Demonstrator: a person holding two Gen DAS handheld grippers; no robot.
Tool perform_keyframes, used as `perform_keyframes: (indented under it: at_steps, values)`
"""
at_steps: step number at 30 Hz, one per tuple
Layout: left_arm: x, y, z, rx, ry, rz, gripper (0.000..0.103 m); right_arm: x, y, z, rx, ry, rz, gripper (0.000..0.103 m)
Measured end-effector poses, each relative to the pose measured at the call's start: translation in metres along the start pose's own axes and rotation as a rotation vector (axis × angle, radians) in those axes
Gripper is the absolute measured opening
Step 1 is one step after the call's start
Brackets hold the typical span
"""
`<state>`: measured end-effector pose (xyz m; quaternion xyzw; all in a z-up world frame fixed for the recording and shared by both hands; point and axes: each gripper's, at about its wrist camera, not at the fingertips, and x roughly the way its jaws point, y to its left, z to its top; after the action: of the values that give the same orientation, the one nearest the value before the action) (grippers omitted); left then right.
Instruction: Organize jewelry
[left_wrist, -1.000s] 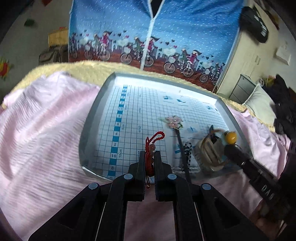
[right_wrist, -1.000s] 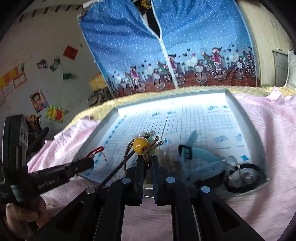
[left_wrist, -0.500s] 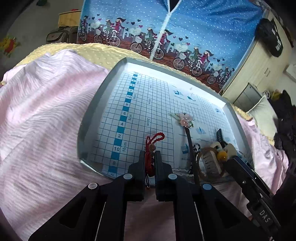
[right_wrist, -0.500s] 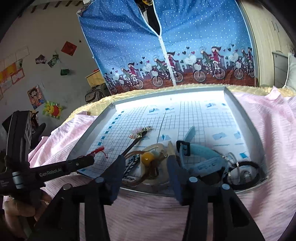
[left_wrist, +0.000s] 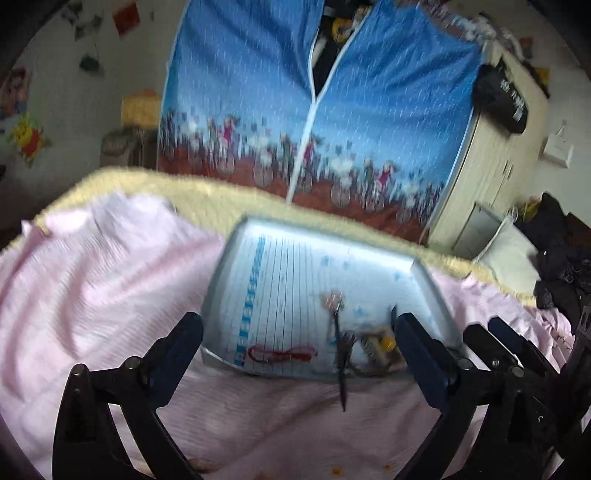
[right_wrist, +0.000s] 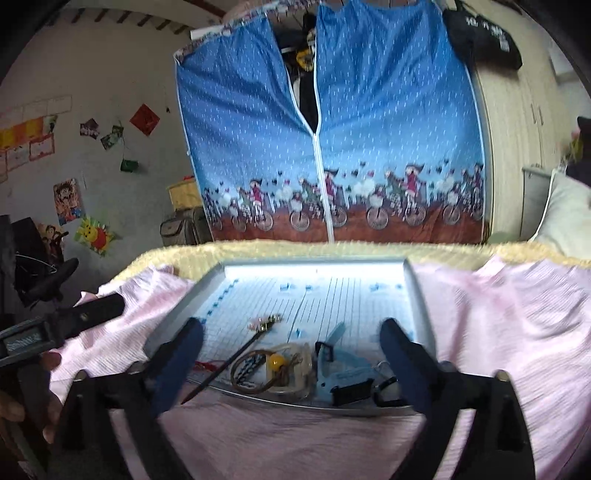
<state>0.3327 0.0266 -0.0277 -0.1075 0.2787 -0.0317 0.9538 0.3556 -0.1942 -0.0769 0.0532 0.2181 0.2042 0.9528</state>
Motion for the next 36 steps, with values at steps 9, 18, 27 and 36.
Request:
perform_keyframes:
  at_steps: [9, 18, 27, 36]
  values:
    - [-0.076, -0.024, -0.001, 0.09, -0.114, 0.027, 0.102, -0.068, 0.016, 0.01, -0.031, -0.115, 0.003, 0.103]
    - [-0.151, -0.028, -0.023, 0.108, -0.189, 0.024, 0.102, -0.142, 0.048, -0.008, -0.038, -0.191, 0.013, 0.103]
    - [-0.203, -0.021, -0.05, 0.127, -0.207, 0.037, 0.102, -0.196, 0.076, -0.044, -0.063, -0.281, 0.0, 0.103]
    - [-0.242, -0.019, -0.088, 0.167, -0.232, 0.056, 0.102, -0.231, 0.09, -0.076, -0.024, -0.279, -0.033, 0.103]
